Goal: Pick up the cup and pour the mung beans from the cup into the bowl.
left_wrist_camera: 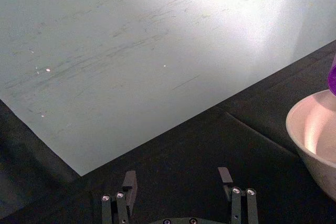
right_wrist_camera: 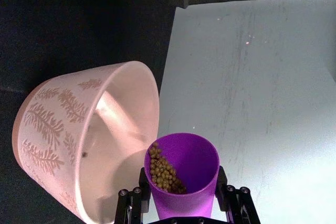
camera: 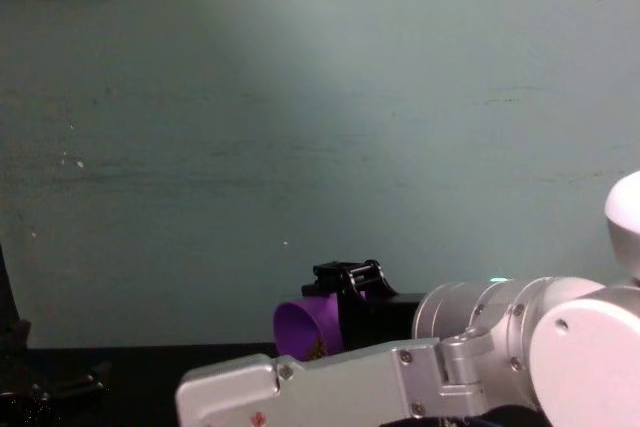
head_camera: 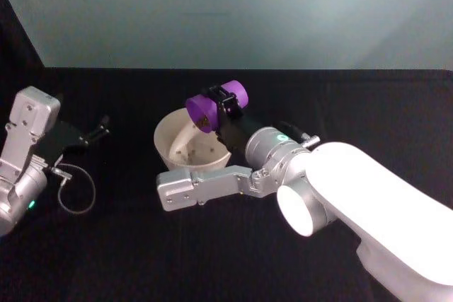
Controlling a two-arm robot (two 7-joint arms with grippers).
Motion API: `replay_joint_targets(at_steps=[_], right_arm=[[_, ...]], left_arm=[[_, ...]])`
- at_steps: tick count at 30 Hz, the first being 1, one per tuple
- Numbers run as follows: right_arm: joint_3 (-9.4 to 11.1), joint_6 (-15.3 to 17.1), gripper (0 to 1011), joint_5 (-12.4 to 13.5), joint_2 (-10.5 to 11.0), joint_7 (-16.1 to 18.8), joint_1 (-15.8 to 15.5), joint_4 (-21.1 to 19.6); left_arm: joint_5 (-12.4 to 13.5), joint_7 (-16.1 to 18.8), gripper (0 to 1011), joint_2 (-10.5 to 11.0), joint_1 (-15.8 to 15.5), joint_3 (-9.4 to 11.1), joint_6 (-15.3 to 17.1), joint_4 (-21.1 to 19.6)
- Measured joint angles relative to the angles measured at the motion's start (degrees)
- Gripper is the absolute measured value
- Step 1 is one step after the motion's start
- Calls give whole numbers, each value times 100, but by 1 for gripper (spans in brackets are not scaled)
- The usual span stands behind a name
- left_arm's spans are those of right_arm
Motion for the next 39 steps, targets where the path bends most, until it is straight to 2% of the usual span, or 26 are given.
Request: replay_joint_targets(at_steps=[7, 21, 39], right_arm=[[-13, 6, 722, -139, 4, 53, -24, -50], [13, 24, 722, -256, -5, 99, -66, -101], [-1, -25, 723, -306, -3, 143, -51, -125]], left_arm=[[0, 0, 1000, 0, 0, 0, 0, 0], [0, 0, 1000, 0, 0, 0, 0, 0], [0, 0, 1000, 0, 0, 0, 0, 0]])
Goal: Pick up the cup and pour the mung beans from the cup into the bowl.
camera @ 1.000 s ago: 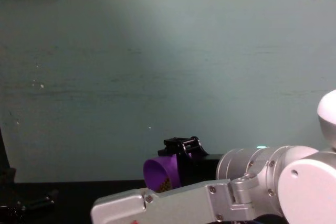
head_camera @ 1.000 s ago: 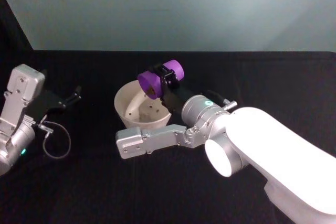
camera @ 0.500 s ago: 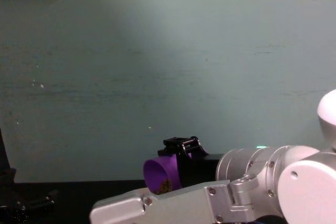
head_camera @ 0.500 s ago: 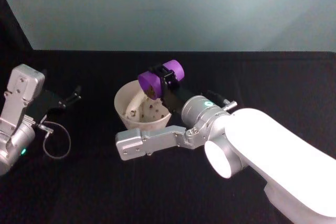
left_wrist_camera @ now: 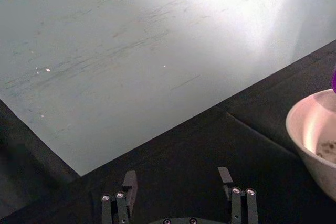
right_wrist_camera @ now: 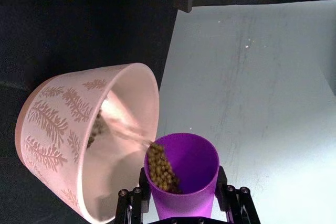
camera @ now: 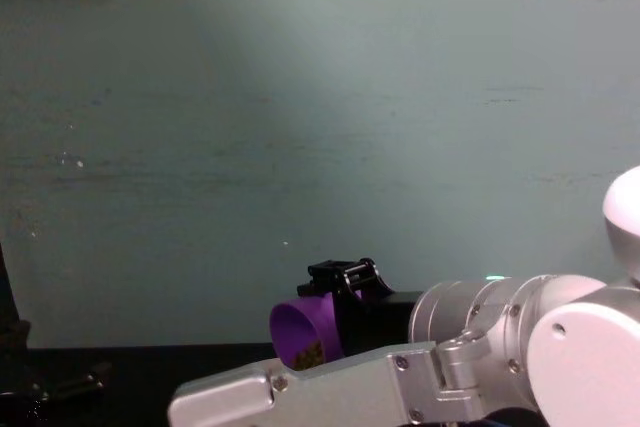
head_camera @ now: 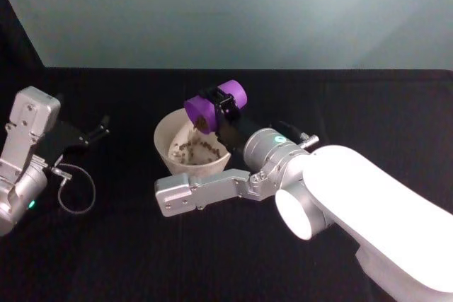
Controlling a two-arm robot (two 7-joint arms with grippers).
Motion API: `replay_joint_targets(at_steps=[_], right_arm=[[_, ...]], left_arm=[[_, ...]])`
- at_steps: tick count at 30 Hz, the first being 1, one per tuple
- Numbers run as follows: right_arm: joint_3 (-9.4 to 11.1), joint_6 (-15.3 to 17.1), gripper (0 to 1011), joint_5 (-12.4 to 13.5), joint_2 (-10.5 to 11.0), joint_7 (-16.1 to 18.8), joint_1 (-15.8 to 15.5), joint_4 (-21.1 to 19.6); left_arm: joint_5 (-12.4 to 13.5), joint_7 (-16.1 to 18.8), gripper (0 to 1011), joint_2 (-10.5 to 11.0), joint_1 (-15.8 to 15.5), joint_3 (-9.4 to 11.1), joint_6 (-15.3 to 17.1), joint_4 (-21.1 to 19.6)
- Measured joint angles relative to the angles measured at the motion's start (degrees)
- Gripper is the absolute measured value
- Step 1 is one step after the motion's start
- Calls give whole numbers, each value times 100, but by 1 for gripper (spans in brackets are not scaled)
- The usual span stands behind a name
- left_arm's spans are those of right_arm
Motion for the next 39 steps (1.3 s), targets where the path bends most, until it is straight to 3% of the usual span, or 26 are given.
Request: replay_joint_targets(at_steps=[39], right_arm=[[-122, 14, 722, -241, 72, 102, 53, -56]], left_arm=[[0, 0, 1000, 0, 0, 0, 0, 0]])
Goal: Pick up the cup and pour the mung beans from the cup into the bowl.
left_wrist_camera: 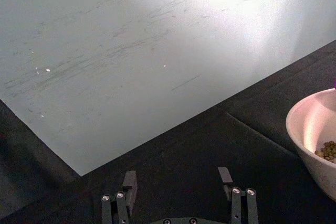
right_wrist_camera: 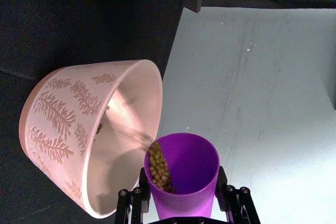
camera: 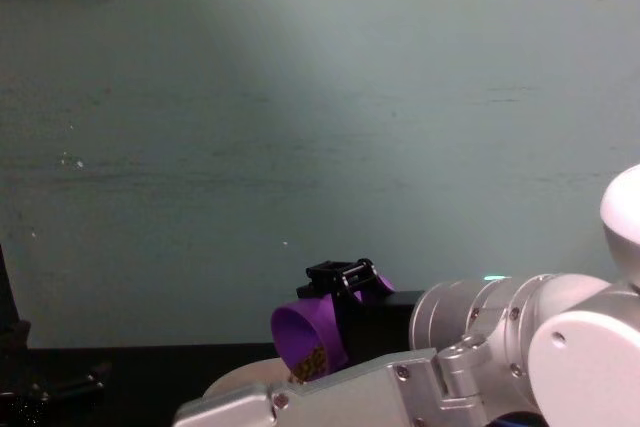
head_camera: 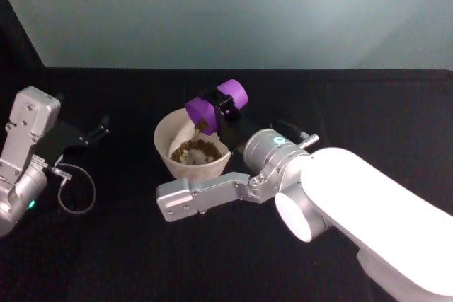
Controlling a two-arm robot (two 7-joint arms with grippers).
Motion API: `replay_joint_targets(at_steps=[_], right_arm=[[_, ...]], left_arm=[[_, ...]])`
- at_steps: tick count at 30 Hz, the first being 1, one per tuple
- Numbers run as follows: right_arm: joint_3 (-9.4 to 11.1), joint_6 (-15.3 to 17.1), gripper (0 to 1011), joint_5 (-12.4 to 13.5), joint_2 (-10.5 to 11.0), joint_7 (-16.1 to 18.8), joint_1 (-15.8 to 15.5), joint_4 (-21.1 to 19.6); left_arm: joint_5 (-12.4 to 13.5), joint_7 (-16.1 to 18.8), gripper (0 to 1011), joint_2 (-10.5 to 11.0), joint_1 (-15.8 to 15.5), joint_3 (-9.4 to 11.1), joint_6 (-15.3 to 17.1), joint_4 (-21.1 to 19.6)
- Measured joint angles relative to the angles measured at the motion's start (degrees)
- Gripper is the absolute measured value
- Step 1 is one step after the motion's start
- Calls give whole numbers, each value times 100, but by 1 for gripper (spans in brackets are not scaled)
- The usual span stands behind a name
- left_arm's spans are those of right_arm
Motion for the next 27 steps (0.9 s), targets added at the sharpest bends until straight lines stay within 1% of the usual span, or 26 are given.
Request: replay_joint_targets(at_steps=[8, 14, 27], right_arm=[[-4, -103, 723, 4, 50, -94, -1, 7], [-50, -195, 723, -6, 108, -182, 16, 14], [-136, -191, 723, -146, 135, -192, 61, 27]], left_arm=[[0, 0, 1000, 0, 0, 0, 0, 0], [0, 0, 1000, 0, 0, 0, 0, 0], [0, 0, 1000, 0, 0, 0, 0, 0]])
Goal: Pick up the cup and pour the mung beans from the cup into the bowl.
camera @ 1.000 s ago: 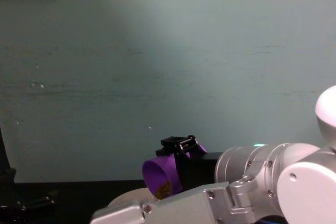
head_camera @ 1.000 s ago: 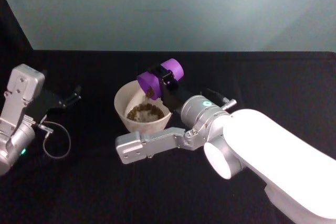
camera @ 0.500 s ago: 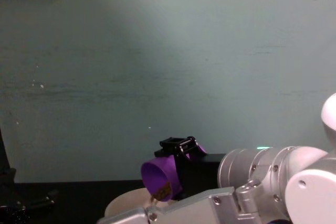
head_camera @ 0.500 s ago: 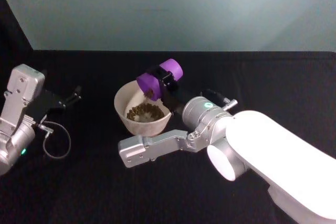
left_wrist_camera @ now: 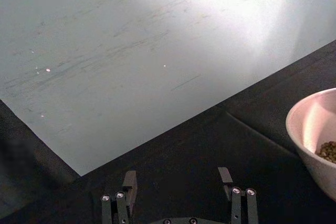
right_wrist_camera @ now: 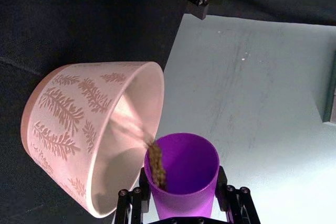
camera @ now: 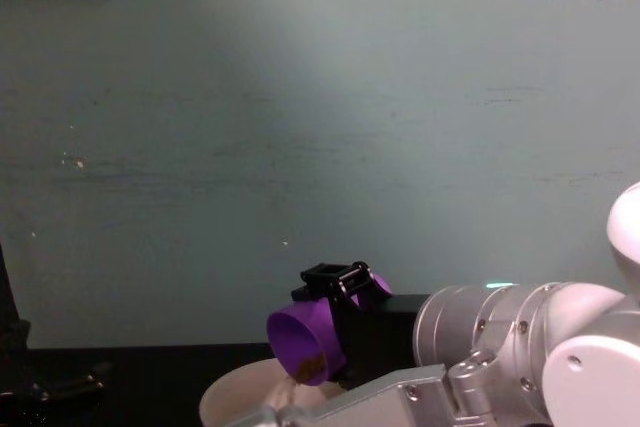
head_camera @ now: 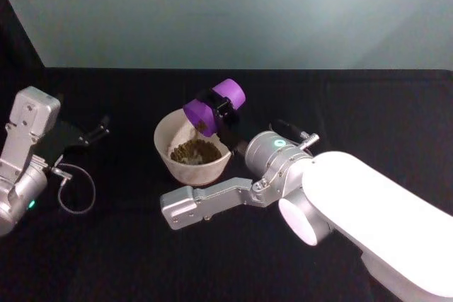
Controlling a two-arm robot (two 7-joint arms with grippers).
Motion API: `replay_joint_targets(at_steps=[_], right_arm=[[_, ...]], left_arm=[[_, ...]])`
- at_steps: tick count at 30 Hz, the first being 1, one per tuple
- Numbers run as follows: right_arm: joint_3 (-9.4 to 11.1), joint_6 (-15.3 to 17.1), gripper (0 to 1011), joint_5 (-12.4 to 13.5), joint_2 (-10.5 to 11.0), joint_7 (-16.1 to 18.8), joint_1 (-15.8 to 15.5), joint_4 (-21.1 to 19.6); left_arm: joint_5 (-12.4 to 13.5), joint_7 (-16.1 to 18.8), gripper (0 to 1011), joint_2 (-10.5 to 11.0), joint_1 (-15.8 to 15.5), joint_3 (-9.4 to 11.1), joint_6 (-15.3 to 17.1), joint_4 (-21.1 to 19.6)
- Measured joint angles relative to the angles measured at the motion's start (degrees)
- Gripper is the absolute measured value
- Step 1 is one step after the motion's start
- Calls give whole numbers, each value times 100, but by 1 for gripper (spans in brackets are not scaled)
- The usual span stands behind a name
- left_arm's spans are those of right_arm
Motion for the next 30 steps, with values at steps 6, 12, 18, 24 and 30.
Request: replay_joint_targets(at_steps=[6, 12, 18, 24, 30], right_arm=[[-26, 14, 723, -51, 6, 9, 14, 4], [-52, 41, 723, -126, 16, 36, 29, 4], [-82, 75, 722, -206, 20, 52, 33, 1], [-110, 97, 722, -280, 23, 74, 41, -13], [-164, 123, 723, -401, 22, 95, 65, -20]], left_arm=[[0, 0, 1000, 0, 0, 0, 0, 0], [0, 0, 1000, 0, 0, 0, 0, 0], [0, 0, 1000, 0, 0, 0, 0, 0], [0, 0, 1000, 0, 0, 0, 0, 0], [0, 0, 1000, 0, 0, 0, 0, 0]])
